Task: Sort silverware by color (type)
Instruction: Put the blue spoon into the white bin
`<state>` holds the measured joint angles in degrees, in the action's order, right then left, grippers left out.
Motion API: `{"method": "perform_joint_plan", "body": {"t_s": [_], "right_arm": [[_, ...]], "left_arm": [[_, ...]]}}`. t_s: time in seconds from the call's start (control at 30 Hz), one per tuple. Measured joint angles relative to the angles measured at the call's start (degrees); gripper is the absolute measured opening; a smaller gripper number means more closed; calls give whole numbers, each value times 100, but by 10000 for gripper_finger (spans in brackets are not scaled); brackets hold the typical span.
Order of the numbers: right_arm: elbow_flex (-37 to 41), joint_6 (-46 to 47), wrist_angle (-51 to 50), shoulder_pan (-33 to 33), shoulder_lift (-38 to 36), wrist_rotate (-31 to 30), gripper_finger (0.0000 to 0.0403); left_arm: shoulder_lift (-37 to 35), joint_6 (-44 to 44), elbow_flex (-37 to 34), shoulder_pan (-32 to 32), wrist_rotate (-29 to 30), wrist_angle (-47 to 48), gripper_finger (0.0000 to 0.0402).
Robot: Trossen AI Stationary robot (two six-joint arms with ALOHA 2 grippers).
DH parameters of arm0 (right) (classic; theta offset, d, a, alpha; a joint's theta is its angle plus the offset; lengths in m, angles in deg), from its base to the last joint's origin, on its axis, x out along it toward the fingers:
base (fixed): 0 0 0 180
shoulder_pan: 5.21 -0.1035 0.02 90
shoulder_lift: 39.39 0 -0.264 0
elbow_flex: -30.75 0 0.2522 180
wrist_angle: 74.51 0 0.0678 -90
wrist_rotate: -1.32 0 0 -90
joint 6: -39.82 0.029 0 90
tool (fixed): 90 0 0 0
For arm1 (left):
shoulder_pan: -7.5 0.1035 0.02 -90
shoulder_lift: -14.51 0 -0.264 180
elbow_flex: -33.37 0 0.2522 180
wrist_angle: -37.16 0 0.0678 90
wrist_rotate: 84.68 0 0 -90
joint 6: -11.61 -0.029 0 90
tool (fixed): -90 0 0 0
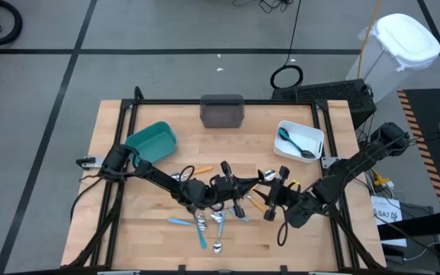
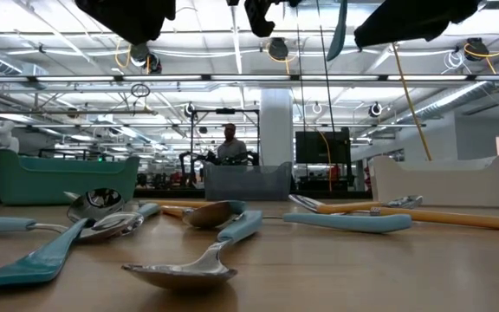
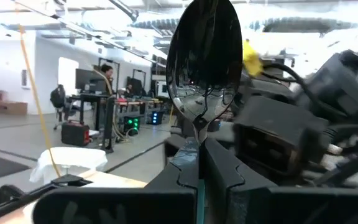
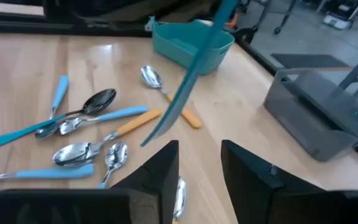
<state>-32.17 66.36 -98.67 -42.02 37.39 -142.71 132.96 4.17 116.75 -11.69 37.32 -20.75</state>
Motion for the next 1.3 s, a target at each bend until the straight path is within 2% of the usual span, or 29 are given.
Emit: {"method": "perform_joint_plan", "body": {"t_s": [0.17, 0.27, 0.53, 0.67, 0.9, 1.13, 1.3], "right_arm": [[0, -118, 86, 9, -18, 32, 115], [0, -221, 255, 10, -15, 166, 122], [0, -519, 353, 7, -15, 513, 183], [0, -697, 372, 9, -15, 853, 201], [0, -965, 596, 5, -15, 1055, 198], [0, -1109, 651, 5, -15, 1081, 195], [0, -1326, 1064, 5, -15, 1284, 194]], "left_arm": [[0, 0, 0, -19, -77, -18, 3], [0, -144, 0, 6, -346, -9, 3], [0, -100, 0, 62, -1152, -14, 3], [0, -55, 0, 100, -1397, -8, 3], [0, 164, 0, 159, -1834, -4, 3], [0, 196, 0, 162, -1872, -1, 3], [0, 224, 0, 160, -2132, -3, 3]]}}
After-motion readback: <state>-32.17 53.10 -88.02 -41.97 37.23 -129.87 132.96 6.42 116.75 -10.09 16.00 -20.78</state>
